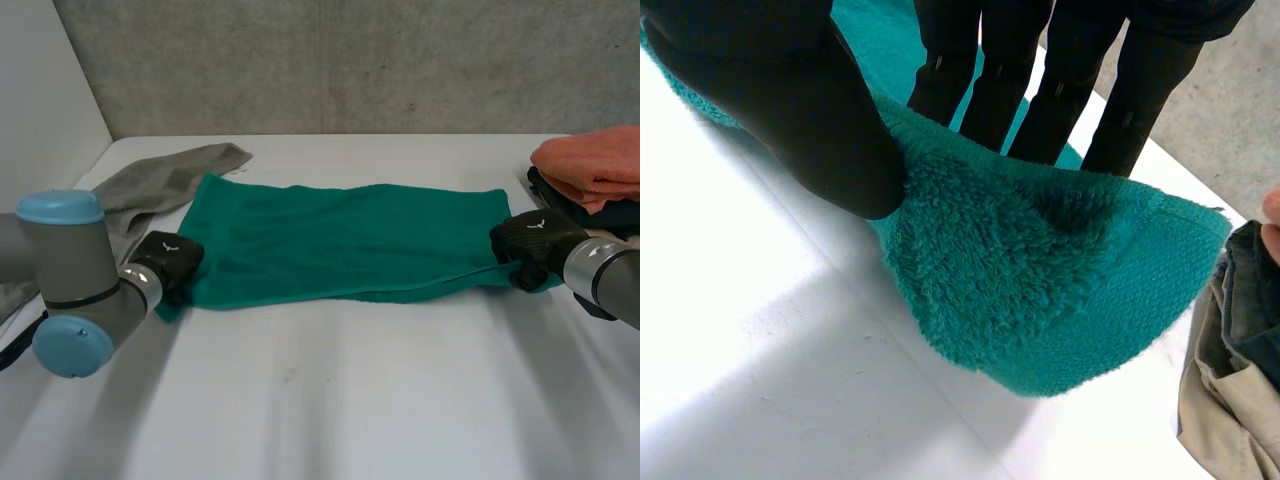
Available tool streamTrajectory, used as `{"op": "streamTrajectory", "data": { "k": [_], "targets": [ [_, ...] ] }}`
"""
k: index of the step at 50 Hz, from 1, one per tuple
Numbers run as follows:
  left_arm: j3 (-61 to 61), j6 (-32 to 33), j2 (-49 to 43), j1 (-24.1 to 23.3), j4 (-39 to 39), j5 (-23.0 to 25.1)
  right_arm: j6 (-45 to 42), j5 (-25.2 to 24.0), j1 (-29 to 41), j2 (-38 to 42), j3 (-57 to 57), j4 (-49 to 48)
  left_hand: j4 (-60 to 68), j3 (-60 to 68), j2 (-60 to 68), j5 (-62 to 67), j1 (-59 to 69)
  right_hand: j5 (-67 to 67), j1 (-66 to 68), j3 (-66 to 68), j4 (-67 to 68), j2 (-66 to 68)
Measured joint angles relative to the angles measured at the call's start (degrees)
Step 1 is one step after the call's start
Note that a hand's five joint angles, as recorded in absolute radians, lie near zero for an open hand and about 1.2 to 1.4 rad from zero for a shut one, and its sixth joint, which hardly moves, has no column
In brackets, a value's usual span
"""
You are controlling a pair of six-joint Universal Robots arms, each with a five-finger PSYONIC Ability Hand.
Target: Fold the laundry.
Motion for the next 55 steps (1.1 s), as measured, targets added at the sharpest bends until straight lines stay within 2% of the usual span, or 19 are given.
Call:
{"op": "streamTrajectory", "data": {
  "k": [4, 10, 16, 20, 21, 25, 26, 30, 34, 40, 45, 47, 50, 55],
  "targets": [
    [-0.67, -0.03, 2.51, 0.22, -0.16, -0.71, -0.57, -0.37, -0.22, -2.33, 1.49, 0.03, 0.16, 0.00, 0.00, 0.00, 0.00, -0.01, 0.00, 0.00, 0.00, 0.00],
    [-3.56, -0.64, 11.09, 0.40, -0.71, -0.93, -2.90, -1.79, -0.99, -6.80, 3.85, 0.43, 0.16, 0.00, 0.00, 0.00, 0.00, 0.00, 0.00, 0.00, 0.01, 0.00],
    [-5.80, -0.86, 17.53, 0.54, -5.25, -0.29, -7.24, -3.48, -1.42, -9.97, 5.25, 2.99, 0.17, 0.00, 0.00, 0.00, 0.00, 0.00, 0.00, 0.00, 0.03, 0.00],
    [-6.66, 1.59, 20.69, 0.48, -16.42, -0.12, -18.17, -4.31, -2.29, -12.63, 7.92, 9.92, 0.19, 0.00, 0.00, 0.00, 0.00, -0.01, 0.00, 0.00, 0.06, 0.00],
    [-6.73, 3.00, 21.06, 0.47, -20.91, -0.08, -23.54, -4.38, -2.81, -13.14, 9.18, 12.69, 0.19, 0.00, 0.00, 0.00, 0.00, -0.01, 0.00, 0.00, 0.07, 0.00],
    [-6.34, 6.46, 20.89, 0.76, -29.79, 0.23, -34.62, -4.30, -3.87, -13.39, 11.36, 17.05, 0.20, 0.00, 0.00, 0.00, -0.04, -0.01, 0.00, 0.22, 0.11, 0.00],
    [-5.87, 7.87, 20.35, 1.08, -32.34, 0.45, -39.75, -4.08, -4.30, -12.87, 12.19, 18.54, 0.20, 0.00, 0.00, 0.00, -0.04, -0.01, 0.00, 0.31, 0.12, 0.00],
    [-3.18, 10.27, 17.41, 2.10, -33.89, 0.86, -44.51, -2.92, -4.33, -9.67, 11.63, 18.52, 0.21, 0.00, 0.02, 0.00, -0.04, -0.02, 0.00, 0.31, 0.13, 0.00],
    [3.30, 10.61, 13.00, 2.33, -30.53, 0.85, -40.68, -0.98, -3.05, -5.51, 6.68, 14.96, 0.21, 0.00, 0.06, 0.00, -0.04, 0.00, 0.00, 0.31, 0.14, 0.00],
    [19.95, 7.72, 7.33, 1.20, -21.46, 0.57, -25.10, 1.68, 0.32, -1.56, -7.37, 3.36, 0.22, 0.00, 0.07, 0.00, -0.04, 0.27, 0.00, 0.31, 0.16, 0.00],
    [34.72, -0.72, 5.29, 0.50, -8.08, -0.42, -10.64, 4.03, 2.30, -1.03, -16.71, -11.78, 0.22, 0.00, 0.07, 0.00, -0.04, 0.48, 0.00, 0.32, 0.18, 0.00],
    [39.38, -5.21, 5.01, 0.34, -1.91, -1.68, -2.66, 6.05, 3.09, -1.49, -19.43, -22.95, 0.22, 0.00, 0.07, 0.00, -0.04, 0.49, 0.00, 0.40, 0.19, 0.00],
    [44.21, -10.78, 4.62, 0.18, 4.95, -4.37, 4.31, 8.25, 3.83, -2.35, -20.11, -35.11, 0.22, 0.00, 0.07, 0.00, -0.04, 0.49, 0.00, 0.47, 0.20, 0.00],
    [47.48, -14.82, 3.18, 0.08, 8.17, -8.42, 9.05, 9.86, 4.62, -3.10, -18.39, -46.66, 0.23, 0.00, 0.07, 0.00, -0.04, 0.65, 0.00, 0.49, 0.20, 0.00]
  ]
}}
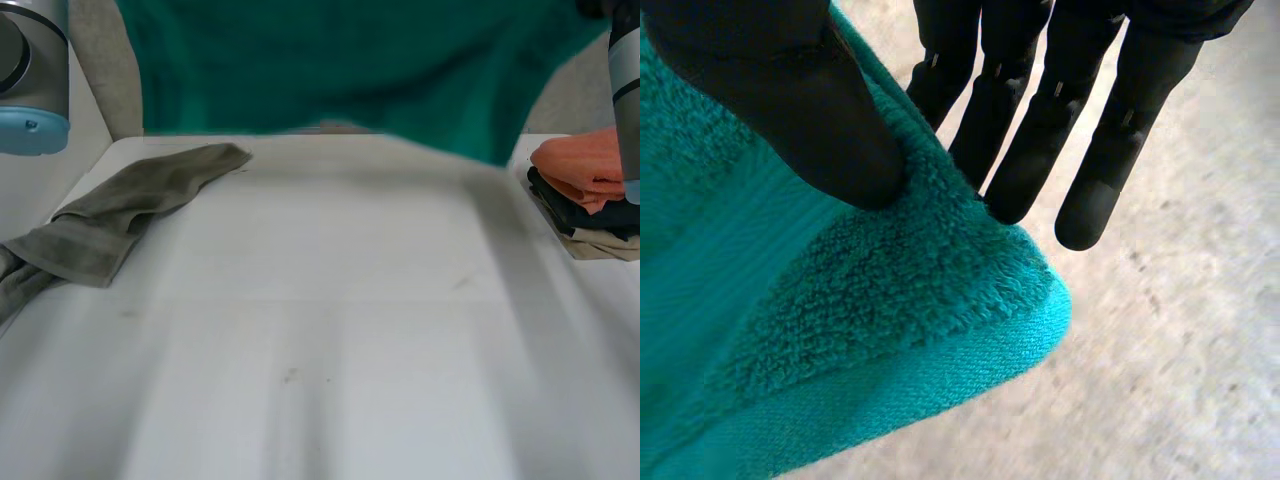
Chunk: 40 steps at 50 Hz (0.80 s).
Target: Fold the laundry.
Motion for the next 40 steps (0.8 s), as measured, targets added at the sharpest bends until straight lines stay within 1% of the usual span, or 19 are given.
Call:
{"op": "streamTrajectory", "data": {
  "k": [4, 7, 12, 18, 19, 21, 24, 25, 29, 30, 31, 34, 37, 40],
  "targets": [
    [-1.13, -0.68, -1.42, 0.19, -1.29, -1.54, -0.18, -0.69, 0.35, 0.87, 1.19, -1.13, 0.00, 0.00, 0.00, 0.00, 0.00, 0.00, 0.00, 0.00, 0.00, 0.00],
    [-3.86, -0.70, -2.14, 0.52, -2.23, -1.60, -1.15, -1.65, 0.50, 2.28, 1.57, 0.37, 0.00, 0.06, 0.01, 0.00, 0.00, 0.00, 0.00, 0.08, 0.01, 0.00],
    [-13.07, -0.27, -3.48, 1.09, -1.98, 0.93, -4.46, -3.80, 0.76, 7.26, 2.01, 6.11, 0.00, 0.24, 0.18, 0.00, 0.00, -0.01, 0.00, 0.09, 0.01, 0.00],
    [-22.92, 1.64, -5.70, 1.40, -0.83, 3.95, -8.58, -4.41, 0.86, 14.54, 3.32, 12.66, 0.01, 0.24, 0.18, 0.00, 0.00, 0.07, 0.00, 0.09, 0.03, 0.00],
    [-22.92, 1.64, -5.70, 1.40, -0.83, 3.95, -8.58, -4.41, 0.86, 14.54, 3.32, 12.66, 0.01, 0.24, 0.18, 0.00, 0.00, 0.07, 0.00, 0.09, 0.03, 0.00],
    [-28.35, 4.30, -7.20, 1.44, -1.12, 4.95, -10.63, -4.29, 0.73, 17.80, 4.95, 15.96, 0.01, 0.24, 0.18, 0.00, 0.00, 0.07, 0.00, 0.08, 0.03, 0.00],
    [-29.77, 5.11, -7.50, 1.45, -1.28, 5.20, -11.56, -4.23, 0.64, 18.87, 5.92, 17.51, 0.01, 0.24, 0.18, 0.00, 0.00, 0.07, 0.00, 0.08, 0.03, 0.00],
    [-33.48, 7.12, -7.82, 1.51, -1.89, 5.96, -13.13, -4.14, 0.46, 19.86, 8.07, 20.92, 0.01, 0.24, 0.18, 0.00, 0.00, 0.07, 0.00, 0.09, 0.03, 0.00],
    [-37.77, 8.78, -7.06, 1.76, -2.62, 7.02, -14.07, -4.24, 0.01, 18.95, 11.31, 26.53, 0.01, 0.24, 0.18, 0.00, 0.00, 0.07, 0.00, 0.08, 0.03, 0.00],
    [-37.77, 8.78, -7.06, 1.76, -2.62, 7.02, -14.07, -4.24, 0.01, 18.95, 11.31, 26.53, 0.01, 0.24, 0.18, 0.00, 0.00, 0.07, 0.00, 0.08, 0.03, 0.00],
    [-39.74, 9.31, -6.15, 1.99, -2.97, 7.45, -13.51, -4.34, -0.49, 17.60, 12.61, 29.29, 0.01, 0.24, 0.18, 0.00, 0.00, 0.08, 0.00, 0.08, 0.04, 0.00],
    [-41.67, 9.85, -4.49, 2.38, -3.92, 7.63, -11.51, -4.44, -1.62, 14.87, 13.94, 33.42, 0.01, 0.24, 0.18, 0.00, 0.00, 0.07, 0.00, 0.08, 0.04, 0.00],
    [-43.20, 10.78, -2.17, 2.78, -6.66, 7.42, -9.97, -4.58, -2.85, 11.81, 14.89, 37.57, 0.01, 0.24, 0.18, 0.00, 0.00, 0.07, 0.00, 0.09, 0.04, 0.00],
    [-45.21, 12.87, 1.18, 2.98, -13.10, 7.03, -11.10, -5.19, -4.44, 7.42, 16.46, 43.10, 0.01, 0.24, 0.18, 0.00, 0.00, 0.07, 0.00, 0.09, 0.04, 0.00]
  ]
}}
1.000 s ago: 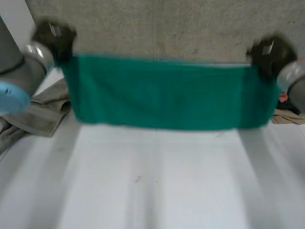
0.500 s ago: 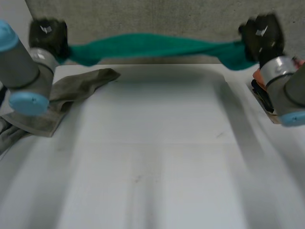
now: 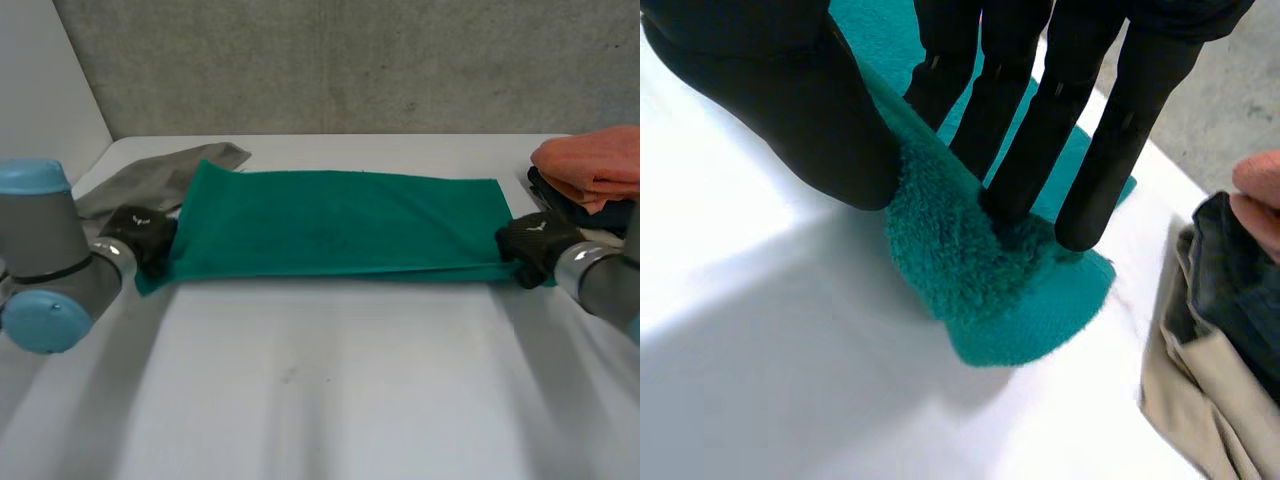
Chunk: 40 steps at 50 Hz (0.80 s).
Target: Fold the laundry.
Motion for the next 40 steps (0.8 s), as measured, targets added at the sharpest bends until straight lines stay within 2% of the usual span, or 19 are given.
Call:
{"op": "streamTrajectory", "data": {
  "k": [4, 8, 11, 13, 16, 22, 24, 26, 27, 28, 31, 39, 40],
  "targets": [
    [-3.64, 4.53, 5.05, -0.18, -12.82, -0.47, -6.87, -1.54, -2.17, -6.06, 3.42, 8.09, 0.00, 0.00, 0.00, 0.00, 0.00, 0.00, 0.00, 0.00, 0.00, 0.00],
    [-7.52, 9.66, 9.76, -0.78, -25.25, -0.17, -21.14, -2.91, -4.86, -11.87, 8.66, 17.37, 0.00, 0.00, 0.00, 0.00, 0.00, 0.00, 0.00, 0.00, 0.00, 0.00],
    [-9.10, 12.55, 12.03, -1.33, -30.03, 0.57, -30.47, -2.99, -6.22, -14.18, 11.46, 21.25, 0.00, 0.00, 0.00, 0.00, 0.00, 0.00, 0.00, 0.00, 0.00, 0.00],
    [-9.11, 14.00, 12.79, -1.75, -31.12, 1.00, -33.30, -2.72, -6.38, -14.77, 12.19, 21.73, 0.00, 0.00, 0.00, 0.00, 0.00, 0.00, 0.00, 0.00, 0.00, 0.00],
    [-7.51, 14.84, 12.37, -2.21, -30.44, 0.84, -34.45, -1.93, -5.74, -14.67, 12.12, 20.23, 0.00, 0.00, 0.00, 0.00, 0.00, 0.00, 0.00, 0.00, 0.00, 0.00],
    [0.35, 14.02, 7.83, -3.13, -26.23, -1.55, -29.94, -0.78, -3.61, -12.19, 9.22, 13.87, 0.00, 0.00, 0.00, 0.00, 0.00, 0.01, 0.00, 0.00, 0.00, 0.00],
    [5.78, 12.83, 4.46, -3.79, -23.85, -2.81, -25.64, -0.37, -1.97, -9.68, 6.56, 8.00, 0.00, 0.00, 0.00, 0.00, 0.00, 0.01, 0.00, 0.00, 0.00, 0.00],
    [5.78, 12.83, 4.46, -3.79, -23.85, -2.81, -25.64, -0.37, -1.97, -9.68, 6.56, 8.00, 0.00, 0.00, 0.00, 0.00, 0.00, 0.01, 0.00, 0.00, 0.00, 0.00],
    [12.50, 11.24, 0.17, -4.67, -21.12, -4.00, -21.46, -0.07, -0.41, -6.73, 3.83, 1.28, 0.00, 0.00, 0.00, 0.00, 0.00, 0.13, 0.00, 0.00, 0.00, 0.00],
    [12.50, 11.24, 0.17, -4.67, -21.12, -4.00, -21.46, -0.07, -0.41, -6.73, 3.83, 1.28, 0.00, 0.00, 0.00, 0.00, 0.00, 0.13, 0.00, 0.00, 0.00, 0.00],
    [20.83, 9.87, -5.91, -5.77, -17.20, -5.59, -17.89, 1.01, 1.10, -2.22, 0.60, -7.40, 0.01, 0.00, 0.00, 0.00, 0.00, 0.19, 0.00, 0.00, 0.00, 0.00],
    [36.43, 8.84, -18.59, -7.07, -11.47, -8.99, -16.30, 5.25, 3.12, 8.98, -7.57, -20.40, 0.00, 0.00, 0.00, 0.00, 0.00, -1.62, -0.21, -1.88, -2.06, -1.64],
    [38.12, 8.76, -19.99, -7.25, -11.22, -9.03, -16.52, 5.76, 3.29, 10.12, -8.50, -20.92, -4.82, -4.64, -4.71, -2.67, -3.38, -5.60, -1.32, -5.83, -6.07, -5.20]
  ]
}}
